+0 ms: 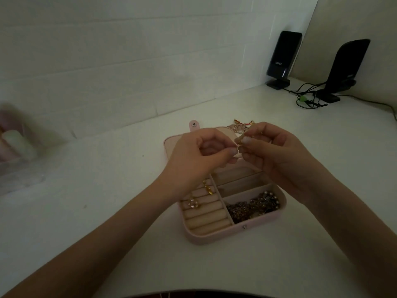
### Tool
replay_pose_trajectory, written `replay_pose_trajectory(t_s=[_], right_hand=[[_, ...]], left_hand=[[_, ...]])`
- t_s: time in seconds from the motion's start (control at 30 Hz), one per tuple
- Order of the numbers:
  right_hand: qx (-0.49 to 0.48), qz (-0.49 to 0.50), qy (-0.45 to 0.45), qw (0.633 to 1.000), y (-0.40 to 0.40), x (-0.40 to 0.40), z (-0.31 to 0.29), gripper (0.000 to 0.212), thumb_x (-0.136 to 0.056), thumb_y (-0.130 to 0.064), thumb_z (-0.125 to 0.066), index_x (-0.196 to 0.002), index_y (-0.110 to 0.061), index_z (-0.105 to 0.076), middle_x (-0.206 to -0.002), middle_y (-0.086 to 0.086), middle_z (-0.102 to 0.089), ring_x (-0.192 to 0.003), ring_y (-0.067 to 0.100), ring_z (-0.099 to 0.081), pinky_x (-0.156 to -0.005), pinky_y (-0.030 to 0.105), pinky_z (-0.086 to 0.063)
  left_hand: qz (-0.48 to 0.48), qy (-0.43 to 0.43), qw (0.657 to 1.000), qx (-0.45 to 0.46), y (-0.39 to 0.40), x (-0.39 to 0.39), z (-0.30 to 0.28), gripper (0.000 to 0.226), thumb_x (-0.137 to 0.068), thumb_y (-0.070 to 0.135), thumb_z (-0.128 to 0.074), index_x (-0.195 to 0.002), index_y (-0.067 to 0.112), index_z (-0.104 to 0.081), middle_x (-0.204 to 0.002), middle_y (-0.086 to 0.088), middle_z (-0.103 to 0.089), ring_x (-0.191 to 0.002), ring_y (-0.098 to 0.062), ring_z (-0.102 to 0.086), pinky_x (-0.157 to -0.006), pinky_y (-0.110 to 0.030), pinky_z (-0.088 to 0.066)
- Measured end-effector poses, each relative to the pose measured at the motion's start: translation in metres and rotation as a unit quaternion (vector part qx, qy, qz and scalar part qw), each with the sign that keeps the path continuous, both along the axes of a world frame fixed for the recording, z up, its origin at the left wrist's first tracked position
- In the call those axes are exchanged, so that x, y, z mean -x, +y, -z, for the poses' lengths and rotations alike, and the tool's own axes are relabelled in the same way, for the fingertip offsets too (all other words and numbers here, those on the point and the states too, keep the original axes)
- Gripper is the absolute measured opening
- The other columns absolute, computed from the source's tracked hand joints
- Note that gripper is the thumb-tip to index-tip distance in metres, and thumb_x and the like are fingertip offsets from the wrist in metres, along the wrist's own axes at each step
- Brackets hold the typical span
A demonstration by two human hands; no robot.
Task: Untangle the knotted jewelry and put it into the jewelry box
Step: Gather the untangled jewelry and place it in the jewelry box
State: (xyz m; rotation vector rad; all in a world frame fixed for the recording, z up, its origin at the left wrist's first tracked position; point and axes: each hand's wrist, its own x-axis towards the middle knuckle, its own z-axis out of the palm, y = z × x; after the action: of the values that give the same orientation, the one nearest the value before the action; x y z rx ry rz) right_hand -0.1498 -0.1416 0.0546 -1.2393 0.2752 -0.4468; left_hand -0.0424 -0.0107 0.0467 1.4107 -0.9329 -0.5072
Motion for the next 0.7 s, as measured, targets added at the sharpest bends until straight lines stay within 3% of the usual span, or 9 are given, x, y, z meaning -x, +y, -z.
replay_pose_trajectory(t_s=[0.2, 0.3, 0.53, 0.7], right_hand=[[0.031, 0.015, -0.006, 0.999, 0.0029, -0.0018, 0.0040, 0.020, -0.068, -0.007, -0.069, -0.083, -0.009, -0.057, -0.082, 0.009, -0.062, -0.075, 0.017, -0.060, -0.072, 0.022, -0.055], [0.055, 0.043, 0.001, 0.998, 0.0038, -0.0024, 0.0050, 0.020, -0.067, -0.012, -0.071, -0.085, -0.011, -0.061, -0.074, 0.003, -0.063, -0.070, 0.013, -0.060, -0.067, 0.019, -0.053], [0.101, 0.053, 0.026, 0.993, 0.0068, -0.0009, 0.0044, 0.027, -0.068, -0.023, -0.070, -0.091, -0.010, -0.068, -0.071, -0.001, -0.068, -0.063, 0.007, -0.060, -0.064, 0.016, -0.052], [0.101, 0.042, 0.027, 0.994, 0.0074, 0.0002, 0.0027, 0.031, -0.070, -0.022, -0.066, -0.097, -0.007, -0.070, -0.075, 0.002, -0.069, -0.067, 0.007, -0.062, -0.067, 0.015, -0.053]], left_hand=[[-0.014, -0.007, 1.000, -0.001, 0.0012, 0.0020, 0.0020, 0.014, -0.078, 0.002, -0.074, -0.080, 0.013, -0.065, -0.072, -0.001, -0.071, -0.074, -0.016, -0.071, -0.066, -0.023, -0.057], [-0.025, 0.008, 1.000, 0.015, 0.0019, 0.0022, 0.0011, 0.014, -0.078, 0.002, -0.073, -0.085, 0.010, -0.064, -0.074, -0.003, -0.072, -0.073, -0.018, -0.072, -0.064, -0.023, -0.056], [-0.083, -0.112, 0.990, 0.037, 0.0030, 0.0037, 0.0016, 0.013, -0.077, 0.003, -0.075, -0.081, 0.013, -0.068, -0.070, 0.001, -0.070, -0.067, -0.007, -0.068, -0.067, -0.021, -0.056], [-0.074, -0.075, 0.994, 0.032, 0.0027, -0.0001, 0.0000, 0.015, -0.073, 0.002, -0.078, -0.081, 0.011, -0.069, -0.072, 0.003, -0.072, -0.068, -0.008, -0.069, -0.068, -0.019, -0.055]])
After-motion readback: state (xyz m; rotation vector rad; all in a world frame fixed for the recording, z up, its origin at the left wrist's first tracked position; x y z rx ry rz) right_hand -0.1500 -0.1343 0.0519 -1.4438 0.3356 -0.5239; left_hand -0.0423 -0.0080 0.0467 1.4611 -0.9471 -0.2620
